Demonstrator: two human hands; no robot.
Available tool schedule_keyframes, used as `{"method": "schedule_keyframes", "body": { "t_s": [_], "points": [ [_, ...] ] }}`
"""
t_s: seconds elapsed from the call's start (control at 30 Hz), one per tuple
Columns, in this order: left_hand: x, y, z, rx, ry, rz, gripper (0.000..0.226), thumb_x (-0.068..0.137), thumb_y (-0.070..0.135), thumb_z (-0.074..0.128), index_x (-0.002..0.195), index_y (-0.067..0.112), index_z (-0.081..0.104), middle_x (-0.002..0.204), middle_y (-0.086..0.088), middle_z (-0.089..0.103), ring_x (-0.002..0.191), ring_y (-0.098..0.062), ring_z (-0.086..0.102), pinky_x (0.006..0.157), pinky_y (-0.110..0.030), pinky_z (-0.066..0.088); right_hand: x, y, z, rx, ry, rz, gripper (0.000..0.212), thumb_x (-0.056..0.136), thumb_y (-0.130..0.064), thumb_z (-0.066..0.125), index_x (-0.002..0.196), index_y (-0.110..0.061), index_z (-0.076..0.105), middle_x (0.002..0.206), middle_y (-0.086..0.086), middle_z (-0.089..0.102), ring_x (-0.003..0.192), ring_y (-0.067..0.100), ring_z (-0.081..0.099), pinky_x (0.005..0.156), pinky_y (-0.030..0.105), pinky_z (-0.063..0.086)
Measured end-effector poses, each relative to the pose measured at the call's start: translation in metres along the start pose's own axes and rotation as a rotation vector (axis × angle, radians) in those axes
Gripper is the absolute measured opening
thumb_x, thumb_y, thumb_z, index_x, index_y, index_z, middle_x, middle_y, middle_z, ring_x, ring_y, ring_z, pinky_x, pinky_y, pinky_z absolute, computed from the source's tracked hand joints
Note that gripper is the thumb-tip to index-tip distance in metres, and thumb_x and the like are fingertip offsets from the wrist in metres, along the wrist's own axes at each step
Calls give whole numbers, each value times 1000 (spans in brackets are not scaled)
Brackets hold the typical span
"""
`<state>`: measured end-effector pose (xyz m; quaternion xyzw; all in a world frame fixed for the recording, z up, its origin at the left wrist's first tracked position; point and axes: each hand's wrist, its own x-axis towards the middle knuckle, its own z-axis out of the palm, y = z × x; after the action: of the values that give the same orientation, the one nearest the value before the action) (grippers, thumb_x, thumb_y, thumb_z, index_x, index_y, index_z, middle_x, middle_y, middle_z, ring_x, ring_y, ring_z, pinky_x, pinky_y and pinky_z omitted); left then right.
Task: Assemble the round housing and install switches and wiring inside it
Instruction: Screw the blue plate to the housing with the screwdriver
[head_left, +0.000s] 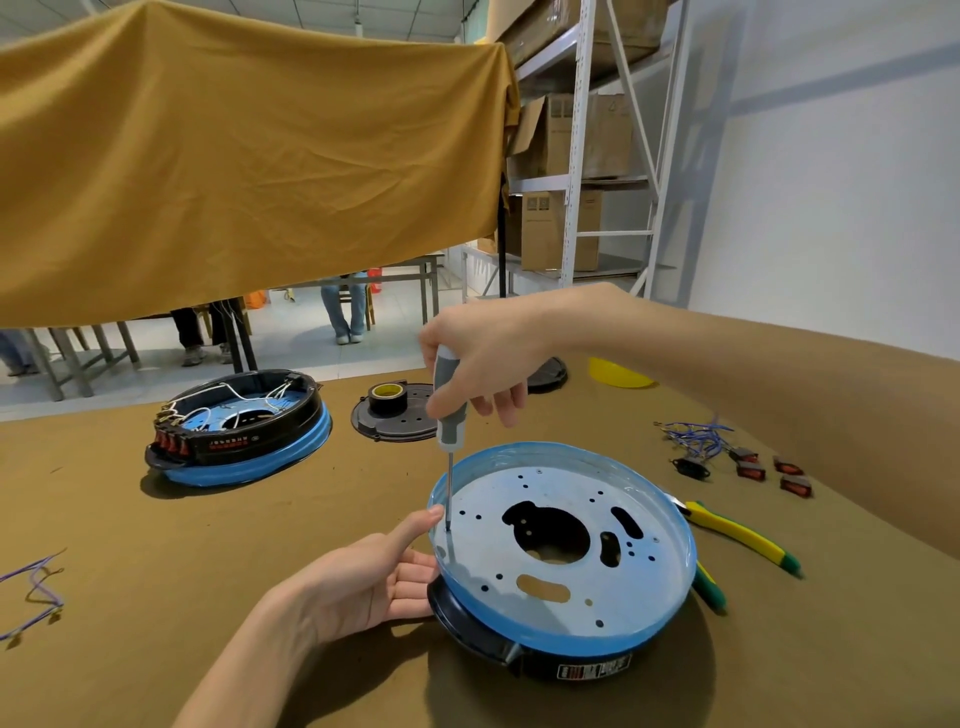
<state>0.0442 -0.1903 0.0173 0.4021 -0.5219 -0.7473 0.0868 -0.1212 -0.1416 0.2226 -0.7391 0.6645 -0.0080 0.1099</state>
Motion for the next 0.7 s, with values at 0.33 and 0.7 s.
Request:
{"method": "schedule_keyframes", "body": {
  "t_s": [0.33,0.7],
  "points": [
    [0,0,1,-8,11,-4,82,69,59,76,119,-5,60,93,-19,75,76,-24,75,63,-29,61,0,-2,1,-52,32,-8,39,95,-38,70,106,-1,62,67,9,74,52,22,72,47,27,56],
    [1,-1,1,-5,18,15,85,70,60,74,123,-5,59,105,-23,74,83,-26,73,72,-32,64,0,3,10,29,97,-49,31,91,-32,74,102,-5,62,69,9,75,51,21,72,45,25,54]
  ]
}}
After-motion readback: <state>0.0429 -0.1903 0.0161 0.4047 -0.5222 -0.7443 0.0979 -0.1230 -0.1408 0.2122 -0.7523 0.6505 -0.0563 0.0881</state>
